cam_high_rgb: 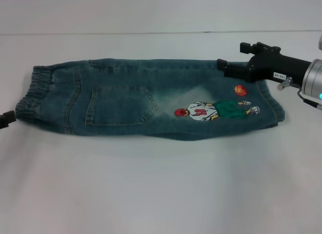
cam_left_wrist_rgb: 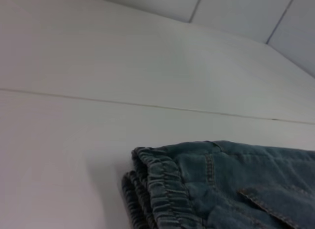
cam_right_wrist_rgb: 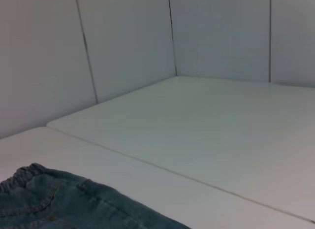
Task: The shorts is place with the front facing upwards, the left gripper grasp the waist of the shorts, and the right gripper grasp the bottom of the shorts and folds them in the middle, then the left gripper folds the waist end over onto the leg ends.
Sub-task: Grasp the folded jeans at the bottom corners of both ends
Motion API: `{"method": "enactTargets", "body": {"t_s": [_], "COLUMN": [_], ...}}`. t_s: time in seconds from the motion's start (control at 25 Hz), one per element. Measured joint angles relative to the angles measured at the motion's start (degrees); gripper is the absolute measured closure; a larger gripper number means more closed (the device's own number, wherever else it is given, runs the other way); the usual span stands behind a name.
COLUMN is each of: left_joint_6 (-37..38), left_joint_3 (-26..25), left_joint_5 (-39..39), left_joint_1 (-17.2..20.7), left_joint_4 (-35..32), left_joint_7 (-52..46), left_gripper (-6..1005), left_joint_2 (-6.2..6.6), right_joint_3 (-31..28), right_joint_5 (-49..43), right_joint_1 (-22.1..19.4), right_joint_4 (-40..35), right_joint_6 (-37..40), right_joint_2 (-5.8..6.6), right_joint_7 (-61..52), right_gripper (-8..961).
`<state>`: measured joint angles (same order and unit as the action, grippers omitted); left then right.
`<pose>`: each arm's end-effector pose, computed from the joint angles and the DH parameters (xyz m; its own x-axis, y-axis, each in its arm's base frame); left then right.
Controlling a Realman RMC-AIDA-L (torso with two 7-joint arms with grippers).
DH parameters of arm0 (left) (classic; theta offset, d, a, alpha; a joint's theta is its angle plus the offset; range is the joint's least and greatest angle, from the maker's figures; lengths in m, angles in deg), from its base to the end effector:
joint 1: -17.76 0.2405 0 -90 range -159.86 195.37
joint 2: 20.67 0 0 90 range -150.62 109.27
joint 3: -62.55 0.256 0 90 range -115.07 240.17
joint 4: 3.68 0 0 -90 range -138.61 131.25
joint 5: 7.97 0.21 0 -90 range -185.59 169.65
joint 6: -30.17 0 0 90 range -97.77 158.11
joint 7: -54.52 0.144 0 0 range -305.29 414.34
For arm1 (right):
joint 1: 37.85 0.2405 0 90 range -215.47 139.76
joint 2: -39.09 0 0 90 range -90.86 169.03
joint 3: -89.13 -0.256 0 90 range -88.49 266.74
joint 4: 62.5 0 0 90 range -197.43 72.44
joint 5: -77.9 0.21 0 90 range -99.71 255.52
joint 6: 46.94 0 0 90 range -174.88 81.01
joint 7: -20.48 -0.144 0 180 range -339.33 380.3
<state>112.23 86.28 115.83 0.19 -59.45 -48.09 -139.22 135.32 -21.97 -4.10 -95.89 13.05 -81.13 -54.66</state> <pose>-0.3661 0.2911 0.1001 0.5188 0.6050 0.6041 0.8548 -0.3585 -0.3751 0.2619 0.3965 -0.0072 0.7744 -0.2938 -0.5604 -0.5839 -0.6731 -0.4539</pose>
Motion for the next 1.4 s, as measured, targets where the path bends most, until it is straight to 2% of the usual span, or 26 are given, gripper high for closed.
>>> {"method": "enactTargets", "body": {"t_s": [0.2, 0.6, 0.96, 1.28, 1.4], "left_joint_6": [-1.62, -4.73, -7.99, -10.02, -12.08], "left_joint_3": [-0.86, -0.96, -0.38, 0.16, 2.62], "left_joint_5": [-0.46, -1.1, -1.05, -0.65, -0.56], "left_joint_1": [0.02, -0.25, -0.45, -2.07, -2.82], "left_joint_4": [1.21, 3.19, 4.81, 6.4, 7.84], "left_joint_7": [5.26, 8.23, 9.33, 14.15, 15.03], "left_gripper": [122, 123, 123, 123, 122], "left_joint_2": [-1.31, -1.37, -1.17, -1.58, -1.39], "right_joint_3": [1.53, 12.68, 13.57, 13.76, 13.85], "right_joint_5": [0.04, -1.08, -4.84, -4.89, -4.89], "right_joint_1": [0.35, -0.96, -6.8, -7.74, -7.74], "right_joint_4": [1.46, -0.31, -10.84, -11.87, -11.88], "right_joint_6": [1.42, 6.38, 14.25, 15.07, 15.29], "right_joint_2": [0.04, 0.74, 0.42, 0.38, 0.34], "right_joint_7": [1.49, 1.67, -3.17, -4.06, -4.07], "right_gripper": [23, 23, 22, 22, 22]}}
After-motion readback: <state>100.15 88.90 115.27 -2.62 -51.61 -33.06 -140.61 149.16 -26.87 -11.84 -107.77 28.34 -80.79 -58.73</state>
